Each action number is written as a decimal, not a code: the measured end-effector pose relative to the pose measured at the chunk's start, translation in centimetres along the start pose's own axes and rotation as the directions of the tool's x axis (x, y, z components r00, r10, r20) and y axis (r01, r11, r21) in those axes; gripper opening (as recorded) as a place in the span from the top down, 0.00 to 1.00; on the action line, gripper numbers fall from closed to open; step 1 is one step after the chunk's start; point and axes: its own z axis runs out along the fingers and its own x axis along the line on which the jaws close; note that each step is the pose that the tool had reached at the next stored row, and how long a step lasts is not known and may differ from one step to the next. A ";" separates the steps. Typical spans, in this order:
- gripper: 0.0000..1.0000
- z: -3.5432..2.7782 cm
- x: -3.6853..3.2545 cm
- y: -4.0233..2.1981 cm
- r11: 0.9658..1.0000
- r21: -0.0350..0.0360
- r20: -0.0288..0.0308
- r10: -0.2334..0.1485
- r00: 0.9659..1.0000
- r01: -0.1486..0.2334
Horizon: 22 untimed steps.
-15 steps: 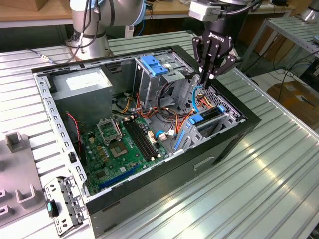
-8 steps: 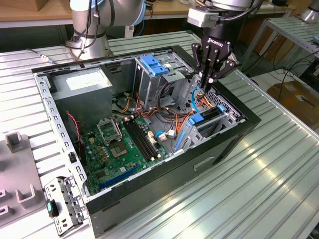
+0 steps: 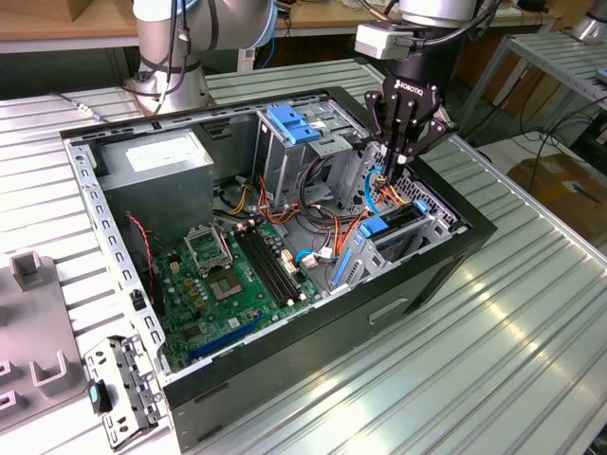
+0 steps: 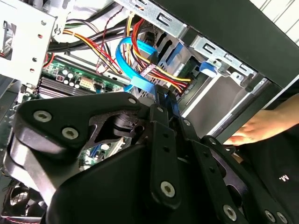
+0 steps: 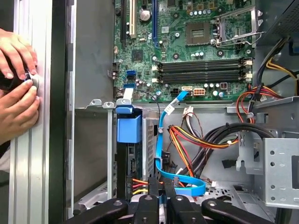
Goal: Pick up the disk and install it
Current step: 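Insert the second disk wire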
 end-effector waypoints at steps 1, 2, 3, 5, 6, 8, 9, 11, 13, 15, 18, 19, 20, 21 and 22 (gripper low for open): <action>0.84 0.00 0.00 0.00 1.000 0.000 0.000 0.000 1.000 0.000; 0.84 0.02 0.00 0.00 1.000 0.000 0.000 0.000 1.000 0.000; 0.84 0.02 0.00 0.00 1.000 0.000 0.000 0.000 1.000 0.000; 0.83 0.02 -0.01 0.00 1.000 0.000 0.000 0.000 1.000 0.000; 0.83 0.03 -0.01 0.00 1.000 0.000 0.000 0.000 1.000 0.000; 0.76 0.03 -0.01 0.00 1.000 0.000 0.000 0.000 1.000 0.000; 0.78 0.03 -0.01 0.00 1.000 0.000 0.000 0.000 1.000 0.000; 0.84 0.05 -0.01 0.00 1.000 0.000 0.000 0.000 1.000 0.000; 0.84 0.08 0.05 0.03 1.000 0.001 0.001 0.000 1.000 0.000; 0.84 0.12 0.15 0.22 1.000 0.003 0.000 0.000 1.000 0.000; 0.84 0.26 0.31 0.63 1.000 0.015 0.000 0.002 1.000 -0.002; 0.84 0.34 0.36 0.79 1.000 0.021 0.000 0.003 1.000 -0.003; 0.84 0.39 0.39 0.89 1.000 0.026 0.001 0.004 1.000 -0.004; 0.84 0.47 0.43 1.05 0.999 0.032 0.001 0.005 1.000 -0.005; 0.84 0.51 0.44 1.14 0.999 0.035 0.001 0.006 1.000 -0.006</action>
